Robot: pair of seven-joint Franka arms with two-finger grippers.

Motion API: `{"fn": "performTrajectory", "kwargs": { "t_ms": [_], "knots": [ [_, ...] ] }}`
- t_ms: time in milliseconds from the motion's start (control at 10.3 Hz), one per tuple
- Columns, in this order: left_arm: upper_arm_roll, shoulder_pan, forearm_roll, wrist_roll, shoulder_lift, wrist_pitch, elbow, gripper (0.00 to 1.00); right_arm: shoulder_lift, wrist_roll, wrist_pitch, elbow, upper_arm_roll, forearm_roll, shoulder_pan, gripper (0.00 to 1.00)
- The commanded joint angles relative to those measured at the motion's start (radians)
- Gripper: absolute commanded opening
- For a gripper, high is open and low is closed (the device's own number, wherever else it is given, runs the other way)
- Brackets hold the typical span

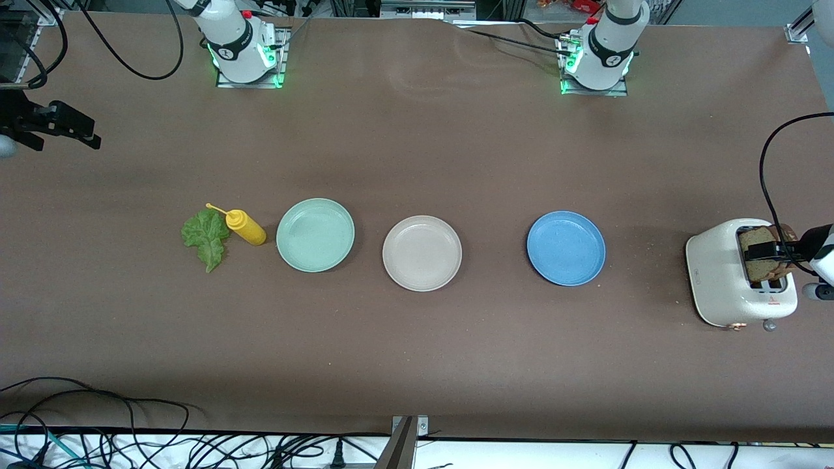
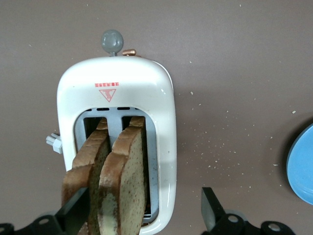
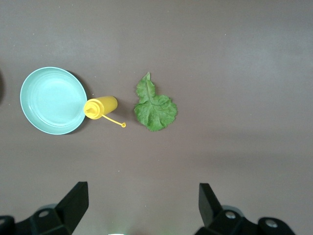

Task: Make sandwich on beige plate with both arms
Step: 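Move the left gripper down onto the bread slice in the toaster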

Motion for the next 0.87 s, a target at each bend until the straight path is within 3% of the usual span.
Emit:
{"fn": "performTrajectory", "kwargs": {
  "t_ms": [0,681,778],
  "knots": [
    [-0.010,0.002,0.001,0.005,-0.004,0.010,-0.001,1.00,-0.004,-0.015,-0.016,0.009,0.000,-0.003,-0.003,1.00],
    [-0.013,0.002,0.003,0.001,0.028,0.036,-0.001,1.00,-0.004,-0.015,-0.016,0.009,0.000,-0.001,-0.003,1.00],
    [-0.013,0.004,0.003,0.005,0.028,0.038,-0.002,0.95,-0.004,-0.015,-0.016,0.009,0.000,-0.001,-0.003,1.00]
  ]
}}
